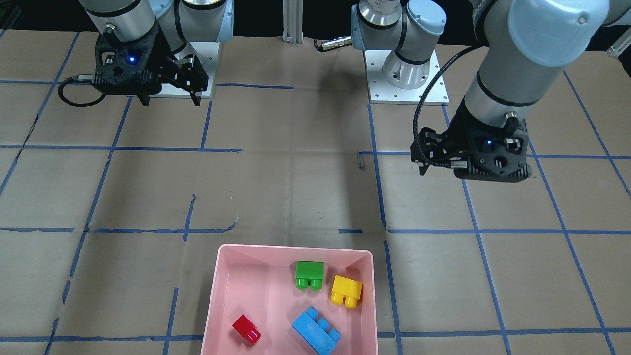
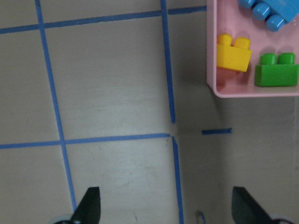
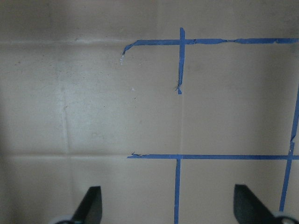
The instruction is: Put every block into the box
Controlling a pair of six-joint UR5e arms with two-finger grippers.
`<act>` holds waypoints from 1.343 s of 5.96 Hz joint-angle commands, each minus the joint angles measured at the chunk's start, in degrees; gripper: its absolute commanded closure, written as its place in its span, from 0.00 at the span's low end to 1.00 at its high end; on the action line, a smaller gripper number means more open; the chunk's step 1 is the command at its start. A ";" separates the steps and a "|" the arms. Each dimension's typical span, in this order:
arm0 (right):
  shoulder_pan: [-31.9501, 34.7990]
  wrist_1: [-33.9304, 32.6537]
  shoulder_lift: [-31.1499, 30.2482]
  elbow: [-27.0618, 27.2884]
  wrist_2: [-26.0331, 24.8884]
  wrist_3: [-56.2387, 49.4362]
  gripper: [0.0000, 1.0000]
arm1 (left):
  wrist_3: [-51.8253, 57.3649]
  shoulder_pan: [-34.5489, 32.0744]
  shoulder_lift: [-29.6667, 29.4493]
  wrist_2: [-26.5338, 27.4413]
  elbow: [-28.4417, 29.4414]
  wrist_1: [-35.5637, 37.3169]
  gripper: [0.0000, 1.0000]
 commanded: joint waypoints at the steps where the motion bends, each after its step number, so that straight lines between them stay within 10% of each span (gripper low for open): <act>1: 0.00 -0.14 0.00 -0.14 0.04 0.09 0.00 | 0.16 0.51 8.17 -2.84 -4.83 -0.08 0.01; 8: -7.73 0.22 -0.61 1.78 -5.50 -2.02 0.00 | -2.04 -1.16 8.90 -3.49 -5.37 -0.52 0.01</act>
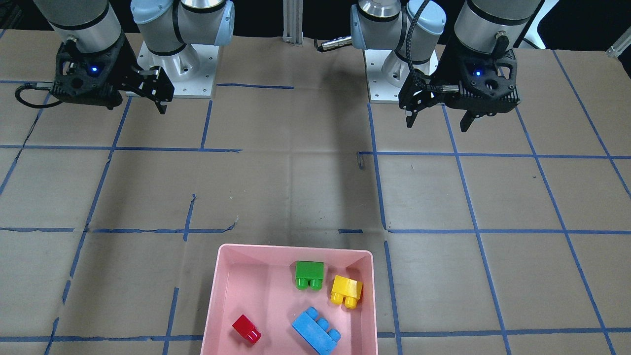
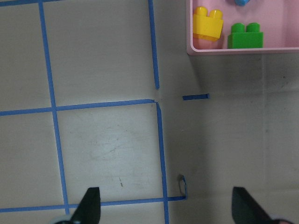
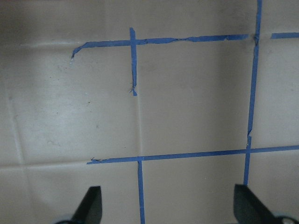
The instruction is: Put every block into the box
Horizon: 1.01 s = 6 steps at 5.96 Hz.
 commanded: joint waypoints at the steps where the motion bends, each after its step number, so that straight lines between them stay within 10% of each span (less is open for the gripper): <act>1: -1.15 0.03 -0.64 0.52 -0.07 0.50 0.00 | 0.26 0.11 0.28 0.01 0.00 0.09 0.01; 6: 2.73 -0.15 -0.02 0.17 2.48 0.77 0.00 | 0.34 0.11 -0.33 0.01 0.00 0.61 0.01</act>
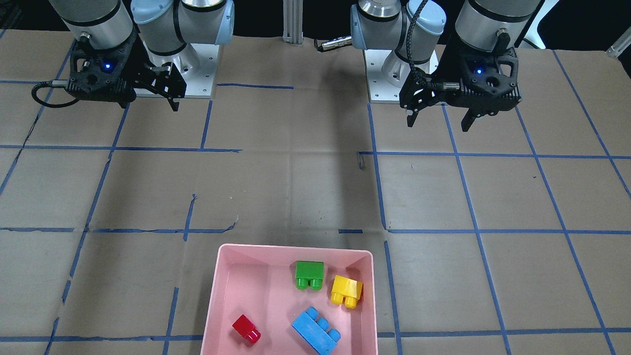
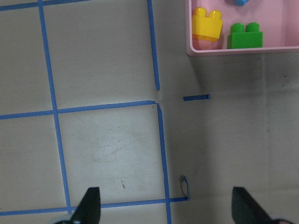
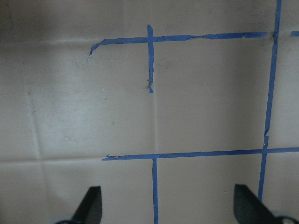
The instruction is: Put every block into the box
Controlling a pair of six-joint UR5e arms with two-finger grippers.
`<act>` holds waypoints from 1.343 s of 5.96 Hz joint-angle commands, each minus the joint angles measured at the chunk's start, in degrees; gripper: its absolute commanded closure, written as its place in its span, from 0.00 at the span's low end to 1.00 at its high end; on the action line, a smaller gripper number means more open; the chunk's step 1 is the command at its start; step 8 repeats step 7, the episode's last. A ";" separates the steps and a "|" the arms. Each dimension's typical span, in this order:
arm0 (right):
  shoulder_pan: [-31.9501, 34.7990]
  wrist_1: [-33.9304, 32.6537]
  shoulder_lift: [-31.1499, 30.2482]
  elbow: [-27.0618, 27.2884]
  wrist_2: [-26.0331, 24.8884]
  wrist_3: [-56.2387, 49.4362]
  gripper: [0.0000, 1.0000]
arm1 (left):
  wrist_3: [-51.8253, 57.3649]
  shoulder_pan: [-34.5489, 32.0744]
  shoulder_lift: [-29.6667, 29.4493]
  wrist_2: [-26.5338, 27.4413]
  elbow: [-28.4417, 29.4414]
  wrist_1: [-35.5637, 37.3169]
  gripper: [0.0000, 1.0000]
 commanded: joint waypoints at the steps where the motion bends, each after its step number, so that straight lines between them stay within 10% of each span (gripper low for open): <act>1: 0.08 0.00 -0.02 0.22 -0.05 -0.06 0.00 | -0.04 -0.02 -0.44 0.00 0.00 0.22 0.01; 8: -0.09 0.08 -0.46 0.40 -0.40 -0.23 0.00 | 0.05 0.07 -0.27 0.00 0.00 0.22 0.01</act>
